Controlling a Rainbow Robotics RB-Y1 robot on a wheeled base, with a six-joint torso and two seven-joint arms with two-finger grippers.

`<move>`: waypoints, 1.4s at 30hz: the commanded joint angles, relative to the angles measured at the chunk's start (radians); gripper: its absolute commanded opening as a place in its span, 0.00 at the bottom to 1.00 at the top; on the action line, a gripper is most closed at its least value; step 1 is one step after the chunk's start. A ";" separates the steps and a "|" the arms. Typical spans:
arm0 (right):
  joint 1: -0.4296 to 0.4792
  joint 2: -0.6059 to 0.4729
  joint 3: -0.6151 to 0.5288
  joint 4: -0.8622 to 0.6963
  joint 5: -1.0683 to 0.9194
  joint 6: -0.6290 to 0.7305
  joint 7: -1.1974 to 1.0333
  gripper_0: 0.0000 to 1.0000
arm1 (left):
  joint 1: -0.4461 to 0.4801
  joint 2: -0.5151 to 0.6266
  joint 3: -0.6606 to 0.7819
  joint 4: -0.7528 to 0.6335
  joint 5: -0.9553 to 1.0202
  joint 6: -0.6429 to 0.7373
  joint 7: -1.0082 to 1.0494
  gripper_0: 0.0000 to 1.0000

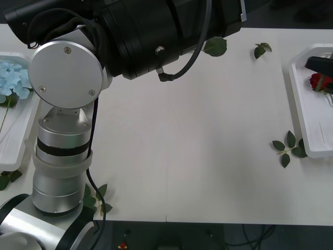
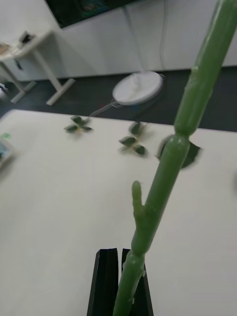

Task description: Place the red flowers into the right box and the blue flowers into the left box. If a person shows an open palm, hand one flower to the person first, then continue sorting.

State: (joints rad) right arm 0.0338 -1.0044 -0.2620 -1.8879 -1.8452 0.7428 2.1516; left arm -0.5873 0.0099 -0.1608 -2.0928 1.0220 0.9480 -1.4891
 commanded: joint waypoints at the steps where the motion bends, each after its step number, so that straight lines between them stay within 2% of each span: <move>1: 0.109 -0.141 -0.083 0.090 0.096 -0.008 -0.093 0.00 | -0.048 0.021 -0.008 -0.015 0.012 -0.014 -0.045 1.00; 8: 0.130 -0.241 -0.059 0.294 0.264 -0.008 -0.127 0.00 | -0.048 0.021 -0.008 -0.015 0.012 -0.014 -0.045 1.00; 19: 0.090 -0.295 0.040 0.489 0.471 -0.008 -0.173 0.00 | -0.048 0.021 -0.008 -0.015 0.012 -0.014 -0.045 1.00; 23: 0.009 -0.293 0.129 0.567 0.541 -0.006 -0.194 0.00 | -0.048 0.021 -0.008 -0.015 0.012 -0.014 -0.045 1.00; 34: -0.310 -0.232 0.374 0.822 0.636 -0.019 -0.230 0.00 | -0.048 0.021 -0.008 -0.015 0.012 -0.014 -0.045 1.00; 42: -0.419 -0.203 0.498 0.928 0.664 -0.085 -0.242 0.00 | -0.048 0.021 -0.008 -0.015 0.012 -0.014 -0.045 1.00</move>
State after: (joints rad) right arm -0.3329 -1.2229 0.1974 -0.9904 -1.1986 0.6861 1.9455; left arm -0.5875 0.0129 -0.1608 -2.0920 1.0225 0.9479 -1.4891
